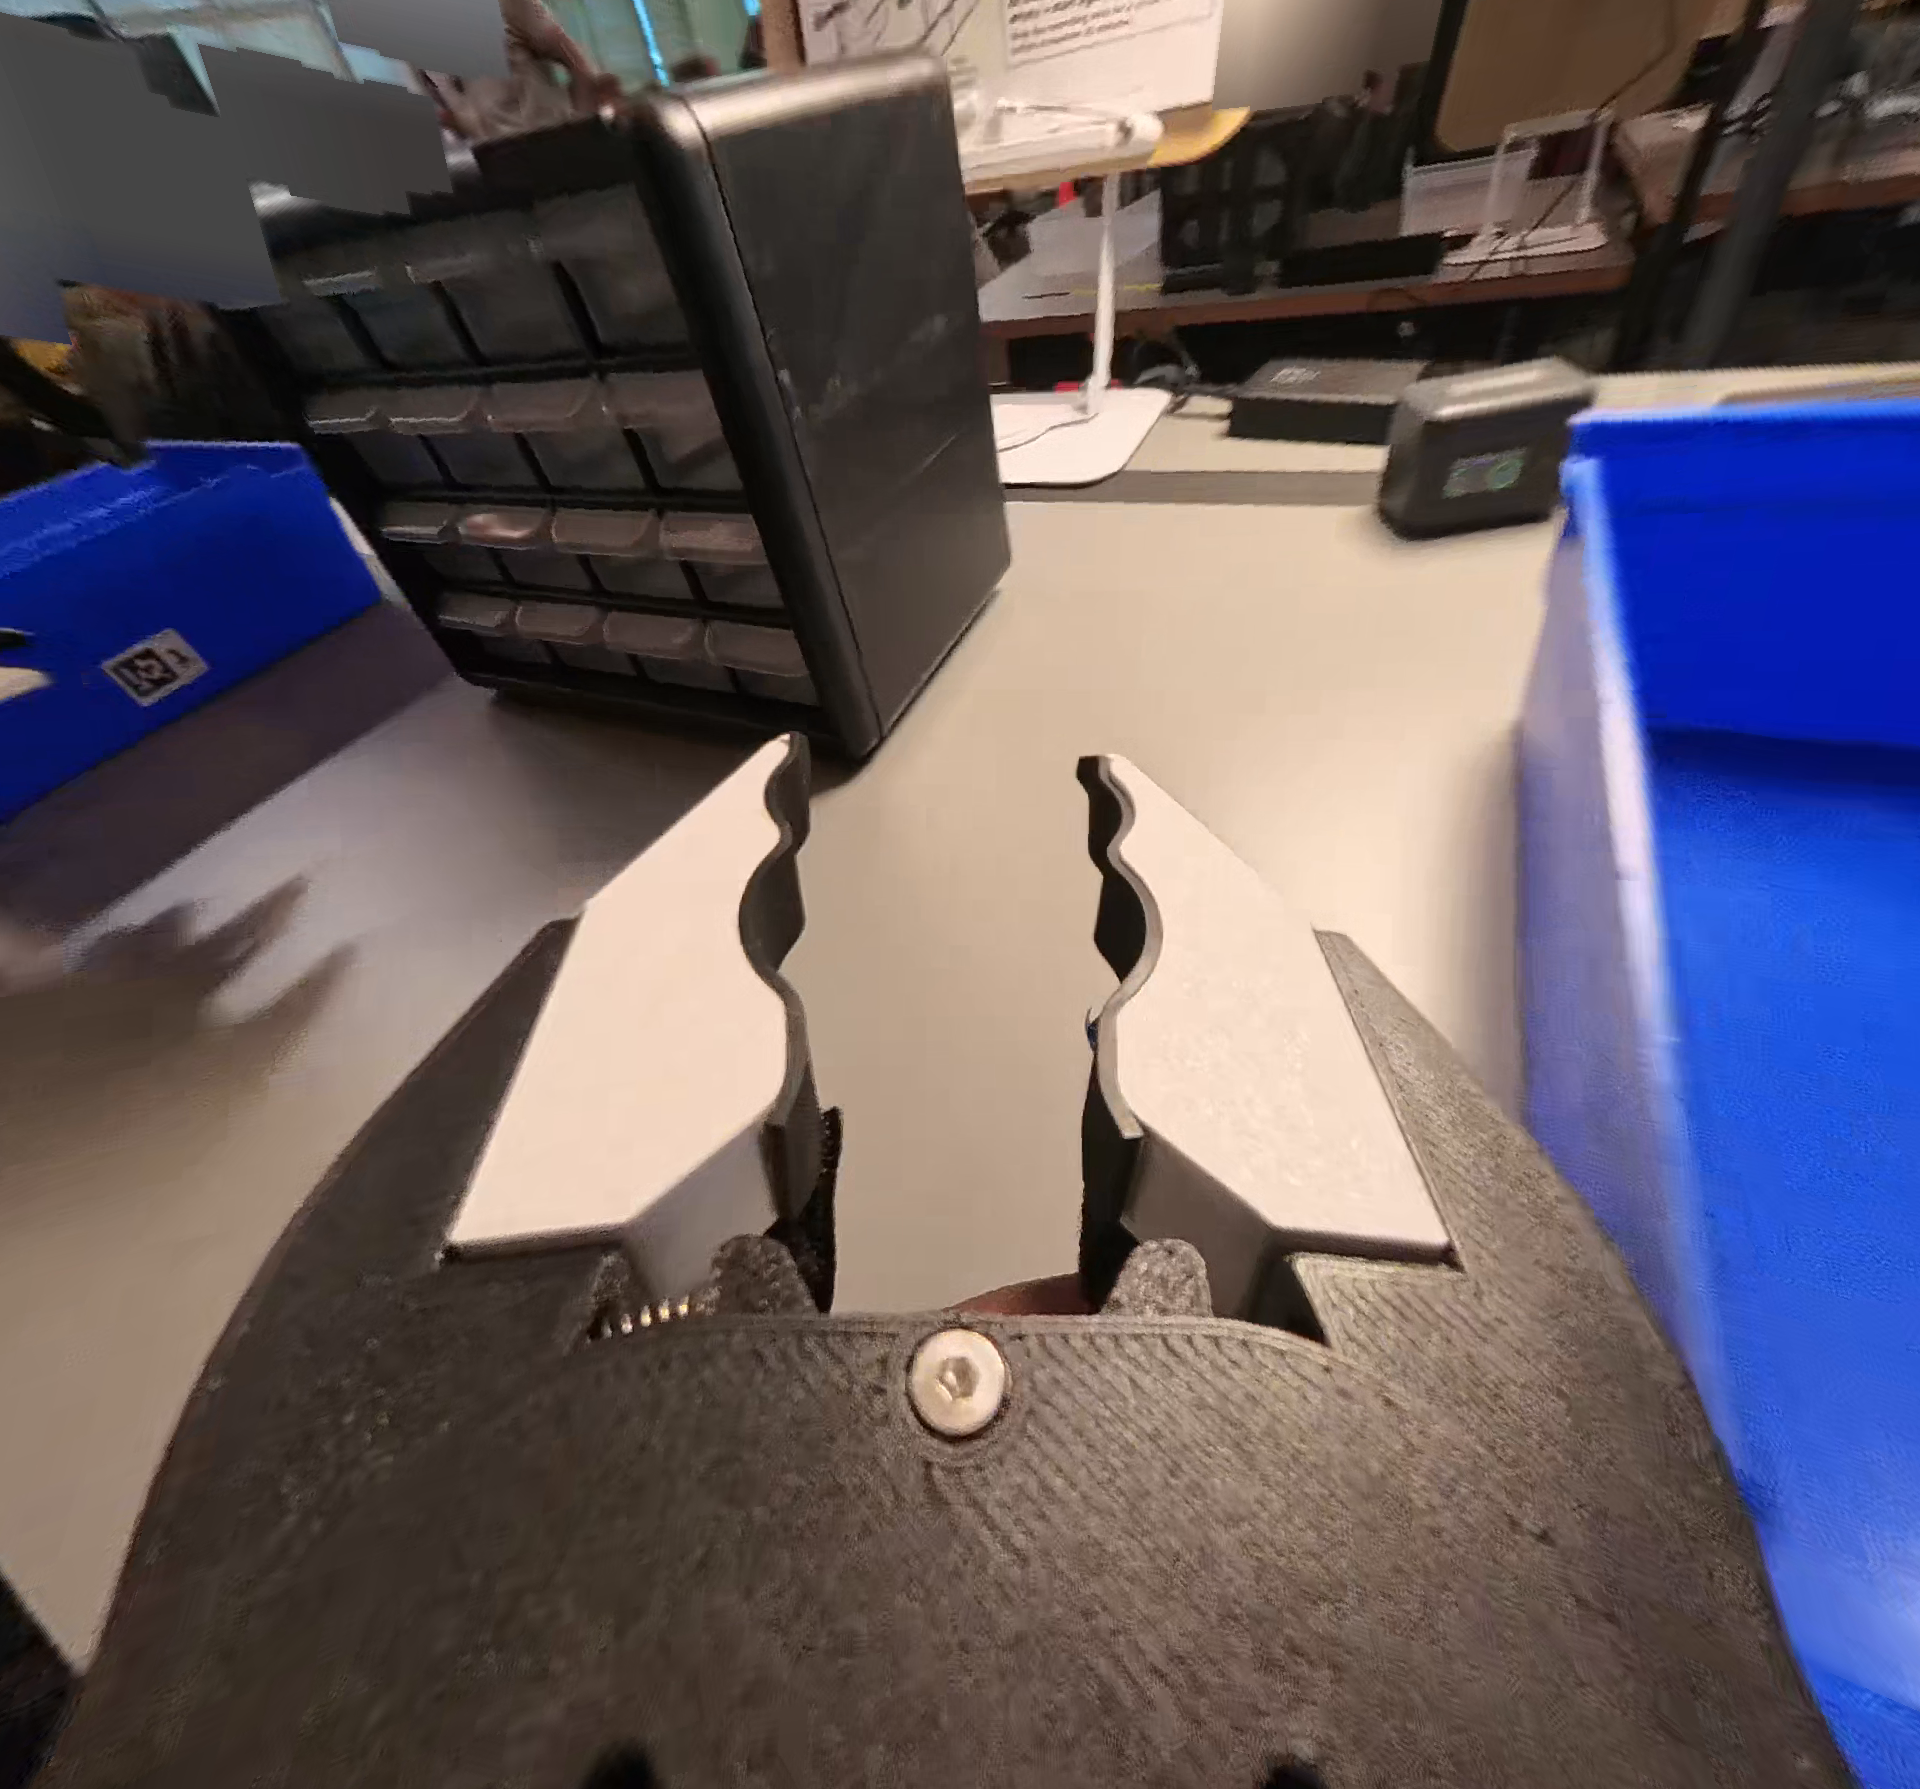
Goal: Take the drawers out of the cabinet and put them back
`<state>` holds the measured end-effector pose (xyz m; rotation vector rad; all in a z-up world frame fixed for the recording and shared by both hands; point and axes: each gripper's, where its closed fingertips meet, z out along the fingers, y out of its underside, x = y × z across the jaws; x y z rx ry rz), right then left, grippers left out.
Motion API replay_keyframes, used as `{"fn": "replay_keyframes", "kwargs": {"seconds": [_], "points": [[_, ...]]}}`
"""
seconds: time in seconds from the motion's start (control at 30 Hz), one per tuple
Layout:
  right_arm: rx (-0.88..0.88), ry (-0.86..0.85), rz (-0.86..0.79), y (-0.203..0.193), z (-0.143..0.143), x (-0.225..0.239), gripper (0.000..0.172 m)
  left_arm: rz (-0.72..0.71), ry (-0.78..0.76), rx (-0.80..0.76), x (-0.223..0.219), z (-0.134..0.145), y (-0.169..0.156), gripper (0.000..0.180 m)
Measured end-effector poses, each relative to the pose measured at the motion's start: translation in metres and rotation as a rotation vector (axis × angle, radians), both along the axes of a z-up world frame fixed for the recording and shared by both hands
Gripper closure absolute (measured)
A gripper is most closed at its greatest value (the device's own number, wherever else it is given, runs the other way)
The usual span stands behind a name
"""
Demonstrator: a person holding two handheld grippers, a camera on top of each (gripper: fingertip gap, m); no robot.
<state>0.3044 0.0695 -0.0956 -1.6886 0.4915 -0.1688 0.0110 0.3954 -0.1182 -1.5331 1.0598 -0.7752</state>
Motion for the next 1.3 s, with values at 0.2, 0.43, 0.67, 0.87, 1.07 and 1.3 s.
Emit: {"fn": "replay_keyframes", "kwargs": {"seconds": [0.2, 0.43, 0.67, 0.87, 1.07, 1.3], "points": [[-0.199, -0.142, -0.180, -0.061, 0.023, 0.028, 0.116, 0.379, 0.116, 0.134, -0.098, 0.041, 0.058, 0.119], [-0.339, -0.001, -0.244, -0.102, -0.017, 0.062, 0.106, 0.431, 0.426, 0.046, -0.127, -0.022, 0.090, 0.110], [-0.508, 0.016, -0.264, -0.109, -0.058, 0.068, 0.101, 0.395, 0.457, 0.070, -0.118, -0.047, 0.097, 0.145], [-0.533, -0.034, -0.374, -0.114, -0.064, 0.082, 0.131, 0.389, 0.428, 0.137, -0.110, -0.048, 0.093, 0.169], [-0.530, -0.056, -0.377, -0.112, -0.062, 0.079, 0.149, 0.369, 0.404, 0.161, -0.108, -0.046, 0.088, 0.171], [-0.488, -0.053, -0.317, -0.114, -0.060, 0.063, 0.165, 0.203, 0.375, 0.198, -0.105, -0.042, 0.060, 0.175]]}}
